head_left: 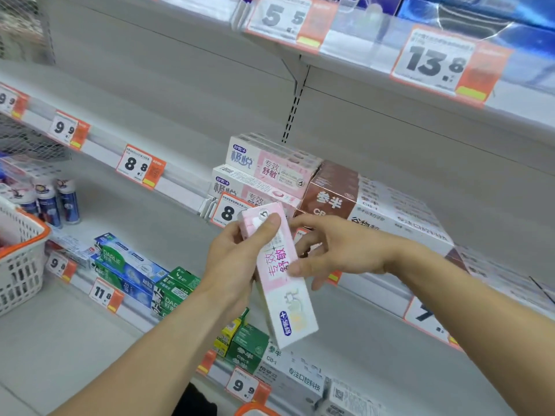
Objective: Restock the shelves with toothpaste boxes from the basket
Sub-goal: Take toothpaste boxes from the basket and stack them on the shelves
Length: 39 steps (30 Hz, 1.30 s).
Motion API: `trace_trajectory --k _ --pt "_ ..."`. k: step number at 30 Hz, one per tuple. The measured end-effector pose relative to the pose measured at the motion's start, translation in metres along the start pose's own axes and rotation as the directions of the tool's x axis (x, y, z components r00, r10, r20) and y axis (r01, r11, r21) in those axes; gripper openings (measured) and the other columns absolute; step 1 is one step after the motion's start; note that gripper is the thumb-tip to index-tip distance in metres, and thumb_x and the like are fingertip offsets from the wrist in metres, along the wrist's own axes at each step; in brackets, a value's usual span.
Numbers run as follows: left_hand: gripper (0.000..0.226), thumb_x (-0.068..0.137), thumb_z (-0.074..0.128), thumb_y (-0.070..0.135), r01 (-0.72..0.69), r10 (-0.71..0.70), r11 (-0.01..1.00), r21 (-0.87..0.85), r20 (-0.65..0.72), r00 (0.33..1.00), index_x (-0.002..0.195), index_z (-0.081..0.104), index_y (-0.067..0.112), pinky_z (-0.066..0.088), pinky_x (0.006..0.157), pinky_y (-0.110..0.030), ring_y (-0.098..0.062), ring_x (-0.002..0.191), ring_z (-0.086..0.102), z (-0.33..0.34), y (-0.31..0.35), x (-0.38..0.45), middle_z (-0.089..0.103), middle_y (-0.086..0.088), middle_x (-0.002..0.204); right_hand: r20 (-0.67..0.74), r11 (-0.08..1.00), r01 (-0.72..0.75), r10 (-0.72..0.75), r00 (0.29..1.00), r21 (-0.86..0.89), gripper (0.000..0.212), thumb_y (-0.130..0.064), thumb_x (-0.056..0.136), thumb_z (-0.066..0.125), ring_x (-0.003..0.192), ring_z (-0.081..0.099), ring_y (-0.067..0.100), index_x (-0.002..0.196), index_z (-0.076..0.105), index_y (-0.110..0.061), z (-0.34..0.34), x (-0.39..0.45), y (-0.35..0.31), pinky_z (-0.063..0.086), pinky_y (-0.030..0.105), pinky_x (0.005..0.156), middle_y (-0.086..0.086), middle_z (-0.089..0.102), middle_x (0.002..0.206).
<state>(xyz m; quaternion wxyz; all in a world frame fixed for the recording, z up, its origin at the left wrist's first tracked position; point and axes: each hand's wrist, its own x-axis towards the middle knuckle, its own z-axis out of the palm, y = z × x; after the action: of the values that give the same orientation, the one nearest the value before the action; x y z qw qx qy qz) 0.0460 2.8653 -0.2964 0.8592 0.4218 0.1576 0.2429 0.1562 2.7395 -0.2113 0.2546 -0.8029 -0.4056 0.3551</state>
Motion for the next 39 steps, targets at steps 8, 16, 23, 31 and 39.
trace_trajectory --k 8,16,23,31,39 --pt "0.091 0.058 0.089 0.046 -0.212 0.024 0.746 0.631 0.294 0.956 0.134 0.041 0.031 0.054 0.091 -0.025 -0.002 0.109 0.062 -0.012 0.002 -0.002 0.060 0.014 0.123 -0.278 0.982 0.176 -0.151 0.949 0.068 0.062 -0.003 0.078 0.082 0.104 0.070 0.034 0.132 0.053 -0.012 -0.003 -0.014 0.026 0.054 0.052 0.097 0.015 0.071 0.117" --pt "0.042 0.076 0.084 0.011 -0.393 0.262 0.666 0.634 0.295 0.919 0.113 0.069 0.024 0.061 0.078 -0.029 -0.012 0.097 0.067 -0.031 0.035 0.000 0.071 0.004 0.103 -0.505 0.960 0.279 -0.248 0.826 -0.015 0.065 -0.023 0.070 0.088 0.098 0.072 0.010 0.127 0.056 -0.021 -0.023 -0.039 -0.006 0.057 0.027 0.088 -0.004 0.076 0.107" --pt "0.047 0.086 0.074 0.004 -0.572 0.630 0.381 0.727 0.248 0.736 0.123 0.064 0.031 0.055 0.094 -0.033 -0.014 0.109 0.063 -0.038 0.081 0.044 0.061 0.002 0.124 -0.567 0.809 0.285 -0.570 0.595 -0.514 0.047 -0.031 0.077 0.086 0.098 0.063 0.006 0.120 0.067 -0.027 -0.036 0.004 -0.045 0.052 0.031 0.091 -0.009 0.067 0.115" --pt "0.047 0.091 0.071 0.013 -0.455 0.591 0.675 0.581 -0.057 0.805 0.135 0.057 0.000 0.046 0.080 -0.001 -0.018 0.123 0.061 -0.030 0.092 0.127 0.066 -0.010 0.125 -0.730 0.857 0.139 -0.498 0.468 -0.496 0.043 -0.049 0.077 0.081 0.077 0.060 0.005 0.108 0.067 -0.024 -0.025 0.066 -0.047 0.051 0.028 0.077 -0.010 0.070 0.104" --pt "0.071 0.094 0.068 0.028 -0.400 0.408 0.627 0.668 0.156 0.900 0.152 0.029 0.019 0.043 0.103 -0.032 -0.011 0.125 0.053 -0.045 0.075 0.154 0.054 0.007 0.138 -0.570 0.681 -0.167 -0.423 0.705 -0.713 0.062 -0.057 0.072 0.080 0.120 0.050 0.023 0.122 0.057 -0.028 -0.030 0.069 -0.038 0.043 0.038 0.101 -0.004 0.049 0.127"
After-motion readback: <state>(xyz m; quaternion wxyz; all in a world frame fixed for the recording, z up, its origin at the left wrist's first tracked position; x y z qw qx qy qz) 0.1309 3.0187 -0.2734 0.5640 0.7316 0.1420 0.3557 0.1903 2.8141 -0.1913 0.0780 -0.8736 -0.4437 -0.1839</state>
